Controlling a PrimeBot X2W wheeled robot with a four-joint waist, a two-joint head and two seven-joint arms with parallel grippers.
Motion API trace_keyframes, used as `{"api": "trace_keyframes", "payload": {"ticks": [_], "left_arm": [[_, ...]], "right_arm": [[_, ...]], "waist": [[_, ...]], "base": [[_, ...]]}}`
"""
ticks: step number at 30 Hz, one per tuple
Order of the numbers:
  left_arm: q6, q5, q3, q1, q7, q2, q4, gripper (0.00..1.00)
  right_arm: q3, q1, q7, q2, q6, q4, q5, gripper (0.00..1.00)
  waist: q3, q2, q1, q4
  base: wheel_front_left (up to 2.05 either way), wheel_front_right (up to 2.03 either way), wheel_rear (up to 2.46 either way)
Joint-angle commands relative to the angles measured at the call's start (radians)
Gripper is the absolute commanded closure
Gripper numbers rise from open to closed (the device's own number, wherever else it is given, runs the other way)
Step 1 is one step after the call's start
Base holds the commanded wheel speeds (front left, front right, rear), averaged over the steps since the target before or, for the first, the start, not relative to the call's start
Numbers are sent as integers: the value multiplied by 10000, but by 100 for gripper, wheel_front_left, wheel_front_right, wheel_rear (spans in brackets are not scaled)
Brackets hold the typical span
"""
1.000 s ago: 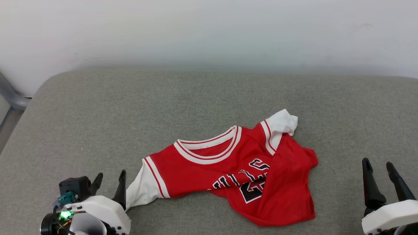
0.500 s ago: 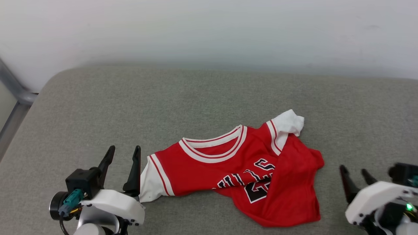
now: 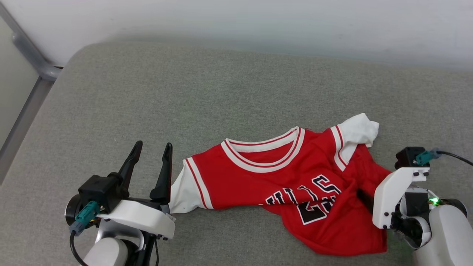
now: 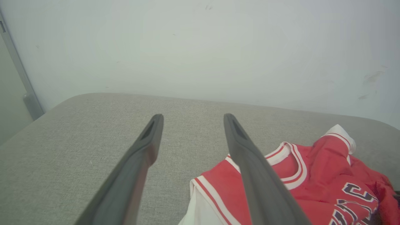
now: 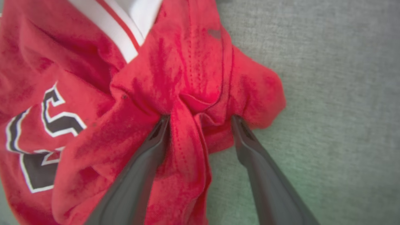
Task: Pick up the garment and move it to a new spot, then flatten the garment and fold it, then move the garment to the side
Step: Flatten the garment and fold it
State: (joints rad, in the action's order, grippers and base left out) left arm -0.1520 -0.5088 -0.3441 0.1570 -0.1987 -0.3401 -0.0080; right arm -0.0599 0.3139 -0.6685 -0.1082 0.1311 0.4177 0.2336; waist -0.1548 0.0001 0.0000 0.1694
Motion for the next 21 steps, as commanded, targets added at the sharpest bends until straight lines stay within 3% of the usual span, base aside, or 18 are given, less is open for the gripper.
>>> {"api": "trace_keyframes", "payload": {"ticks": [1,3,5,12,21], "left_arm": [[69,14,9,133,-92,-13,37,0],[83,-4,2,150,-137,-1,123,0],[93,-24,-3,128,-154,9,184,0],[57,-36,-15,-35,-157,-84,334,0],[-130,-101,-67,-475,104,-240,327,0]], "right_arm": [[64,24,-345,-16,-7,522,-3,0],[116,-108,-791,55,-7,1037,124,0],[156,-251,-1120,159,-7,1370,358,100],[-169,-500,-576,119,-9,123,580,100],[-583,-3540,-1041,351,-10,-3789,567,100]], "waist": [[-164,-1,0,171],[-183,-1,0,195],[-195,-1,0,188],[-37,-1,0,-80],[462,-1,0,-721]], "base": [[0,0,0],[0,0,0],[0,0,0],[0,0,0],[0,0,0]]}}
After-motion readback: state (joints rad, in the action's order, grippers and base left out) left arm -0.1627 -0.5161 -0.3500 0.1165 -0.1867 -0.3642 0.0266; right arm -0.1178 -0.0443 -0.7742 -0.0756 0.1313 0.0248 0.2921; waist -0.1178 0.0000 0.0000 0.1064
